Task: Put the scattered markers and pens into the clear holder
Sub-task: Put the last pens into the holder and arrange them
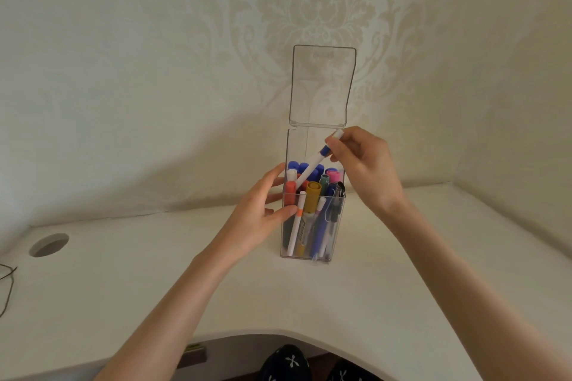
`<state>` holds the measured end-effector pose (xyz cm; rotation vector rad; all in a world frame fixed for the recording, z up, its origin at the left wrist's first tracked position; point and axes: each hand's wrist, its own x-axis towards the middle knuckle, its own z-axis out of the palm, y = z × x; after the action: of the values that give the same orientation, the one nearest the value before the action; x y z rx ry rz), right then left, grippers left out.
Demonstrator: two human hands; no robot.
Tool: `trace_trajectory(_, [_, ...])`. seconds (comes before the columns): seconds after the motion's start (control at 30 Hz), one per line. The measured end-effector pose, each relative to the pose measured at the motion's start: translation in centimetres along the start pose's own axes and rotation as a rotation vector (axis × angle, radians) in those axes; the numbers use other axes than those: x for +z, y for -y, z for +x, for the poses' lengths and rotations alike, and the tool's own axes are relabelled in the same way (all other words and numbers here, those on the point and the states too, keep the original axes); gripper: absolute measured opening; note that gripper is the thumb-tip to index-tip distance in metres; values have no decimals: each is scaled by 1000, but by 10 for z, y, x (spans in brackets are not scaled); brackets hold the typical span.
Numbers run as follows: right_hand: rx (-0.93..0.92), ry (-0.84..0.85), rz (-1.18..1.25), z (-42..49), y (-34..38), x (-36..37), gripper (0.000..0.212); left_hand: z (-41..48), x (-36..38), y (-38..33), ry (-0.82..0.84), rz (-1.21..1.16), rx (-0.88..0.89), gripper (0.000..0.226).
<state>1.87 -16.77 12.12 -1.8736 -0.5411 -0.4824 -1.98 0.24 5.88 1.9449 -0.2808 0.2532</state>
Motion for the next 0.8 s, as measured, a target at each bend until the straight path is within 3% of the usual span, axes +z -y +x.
trace_trajectory(0.2, [-67, 314, -337, 2, 7, 28, 24, -3, -1, 1, -14, -32, 23, 67])
trace_trajectory(0.37, [-99, 354, -343, -5, -4, 23, 8, -3, -3, 2, -13, -14, 31, 66])
trace_trajectory(0.47, [-191, 457, -443, -6, -8, 21, 28, -2, -5, 5, -3, 0, 39, 64])
trace_trajectory(0.57, [-197, 521, -425, -2, -11, 10, 28, 1, -10, 8, 7, -2, 44, 56])
trace_trajectory(0.63, [-157, 379, -283, 3, -10, -4, 24, 5, -18, 3, -17, 5, 48, 53])
trace_trajectory(0.7, [-115, 116, -125, 11, -9, -17, 22, 15, -26, -8, -76, 28, 71, 55])
trace_trajectory(0.8, [108, -153, 7, 32, -14, -24, 24, 39, -33, -30, -119, -12, 72, 71])
